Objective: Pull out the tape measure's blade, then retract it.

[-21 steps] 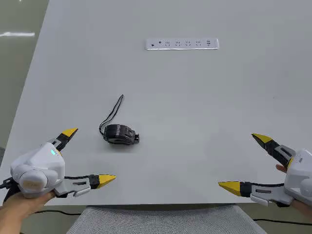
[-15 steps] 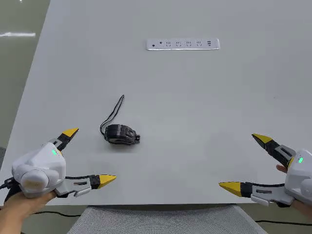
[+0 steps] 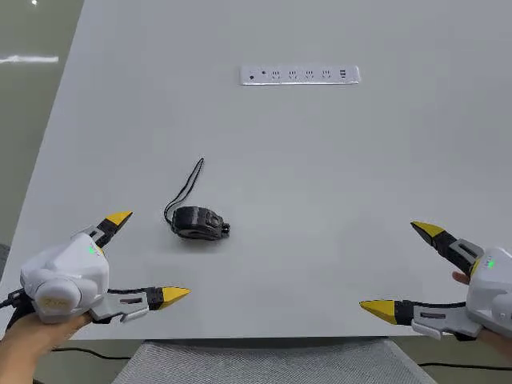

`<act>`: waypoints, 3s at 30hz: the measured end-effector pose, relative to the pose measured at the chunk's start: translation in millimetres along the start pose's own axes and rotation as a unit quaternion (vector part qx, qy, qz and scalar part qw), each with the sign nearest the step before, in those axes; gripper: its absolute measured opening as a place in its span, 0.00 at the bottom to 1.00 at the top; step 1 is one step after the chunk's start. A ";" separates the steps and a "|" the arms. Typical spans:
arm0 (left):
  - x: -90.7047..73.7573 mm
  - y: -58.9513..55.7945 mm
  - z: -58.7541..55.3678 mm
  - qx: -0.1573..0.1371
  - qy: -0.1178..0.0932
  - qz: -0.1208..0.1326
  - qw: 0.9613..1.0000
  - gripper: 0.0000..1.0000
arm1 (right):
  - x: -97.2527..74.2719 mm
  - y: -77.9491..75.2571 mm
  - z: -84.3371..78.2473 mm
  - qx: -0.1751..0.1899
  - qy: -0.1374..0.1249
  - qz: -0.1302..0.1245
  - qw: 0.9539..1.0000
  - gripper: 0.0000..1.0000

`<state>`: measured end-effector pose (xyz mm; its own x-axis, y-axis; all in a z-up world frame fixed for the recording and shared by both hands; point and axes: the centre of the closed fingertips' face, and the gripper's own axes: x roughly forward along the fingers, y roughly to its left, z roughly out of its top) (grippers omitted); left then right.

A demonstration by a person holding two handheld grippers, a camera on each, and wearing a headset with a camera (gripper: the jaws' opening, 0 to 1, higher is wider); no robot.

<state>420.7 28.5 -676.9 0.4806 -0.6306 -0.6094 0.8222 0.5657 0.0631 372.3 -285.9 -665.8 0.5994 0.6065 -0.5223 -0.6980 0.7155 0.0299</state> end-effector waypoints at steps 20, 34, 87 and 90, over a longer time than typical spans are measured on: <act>17.0 8.7 10.2 0.046 0.010 -0.030 0.998 0.87 | 12.2 0.4 6.9 -0.029 0.006 0.028 0.999 0.90; 31.0 15.6 5.0 0.101 0.040 -0.069 0.992 0.73 | 36.4 4.5 14.2 -0.068 0.008 0.063 0.996 0.78; 91.7 31.9 -33.1 0.243 0.149 -0.172 0.943 0.46 | 151.2 31.5 35.4 -0.148 0.010 0.160 0.976 0.49; 95.0 32.5 -36.6 0.249 0.155 -0.177 0.939 0.44 | 158.2 33.5 34.1 -0.151 0.013 0.164 0.975 0.48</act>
<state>482.0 6.5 -761.7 0.1018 -0.5031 -0.8582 0.9916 -0.0181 0.1282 457.2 -154.1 -718.3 0.3167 0.7744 -0.5477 -0.9367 0.3464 -0.0518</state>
